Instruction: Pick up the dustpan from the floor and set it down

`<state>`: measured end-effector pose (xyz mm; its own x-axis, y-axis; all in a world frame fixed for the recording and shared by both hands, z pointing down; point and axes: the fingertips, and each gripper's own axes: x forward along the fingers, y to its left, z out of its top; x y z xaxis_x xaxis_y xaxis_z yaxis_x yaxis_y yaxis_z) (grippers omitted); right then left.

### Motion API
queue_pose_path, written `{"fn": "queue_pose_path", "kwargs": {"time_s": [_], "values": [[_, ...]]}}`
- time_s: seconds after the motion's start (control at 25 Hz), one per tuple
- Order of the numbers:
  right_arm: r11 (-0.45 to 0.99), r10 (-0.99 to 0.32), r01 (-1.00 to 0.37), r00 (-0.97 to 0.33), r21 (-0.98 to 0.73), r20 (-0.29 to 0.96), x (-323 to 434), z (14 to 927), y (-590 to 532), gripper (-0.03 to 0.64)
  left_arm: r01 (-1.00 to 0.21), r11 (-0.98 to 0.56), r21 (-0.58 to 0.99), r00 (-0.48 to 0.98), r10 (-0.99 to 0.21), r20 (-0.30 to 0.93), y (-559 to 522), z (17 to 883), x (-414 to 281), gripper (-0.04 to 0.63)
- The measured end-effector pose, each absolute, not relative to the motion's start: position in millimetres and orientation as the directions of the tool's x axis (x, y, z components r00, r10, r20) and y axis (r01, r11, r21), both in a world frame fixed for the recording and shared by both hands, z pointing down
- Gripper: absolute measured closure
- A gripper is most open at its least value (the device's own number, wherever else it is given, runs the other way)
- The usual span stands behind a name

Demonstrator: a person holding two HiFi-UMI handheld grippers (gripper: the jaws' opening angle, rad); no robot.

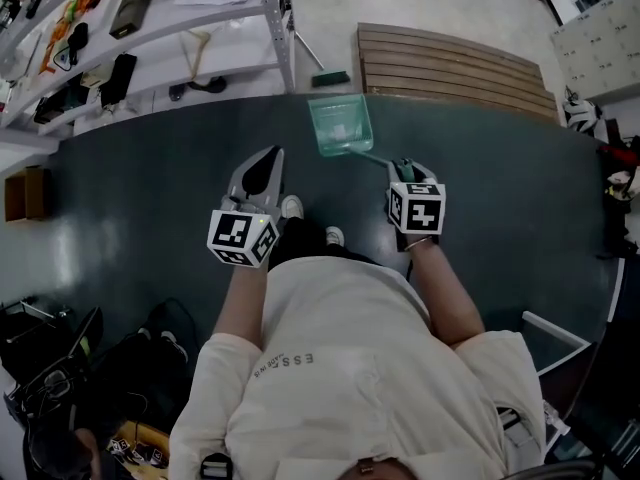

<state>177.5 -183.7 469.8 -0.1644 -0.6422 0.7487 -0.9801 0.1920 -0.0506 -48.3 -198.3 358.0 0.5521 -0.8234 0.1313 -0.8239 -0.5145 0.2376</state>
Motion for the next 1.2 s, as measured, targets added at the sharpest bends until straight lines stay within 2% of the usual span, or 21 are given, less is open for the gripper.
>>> {"fn": "queue_pose_path", "kwargs": {"time_s": [0.64,1.2], "values": [[0.223,-0.569,-0.974,-0.162,-0.038,0.806,163.8,506.5,-215.9,0.543,-0.833,-0.481,0.274,0.541,-0.813,0.216,-223.1,396.6,-58.8,0.586],[0.161,-0.431,-0.985,-0.123,-0.058,0.894,119.7,625.2,-314.1,0.541,-0.82,-0.492,0.293,0.563,-0.786,0.257,-337.7,470.8,-71.1,0.586]]}}
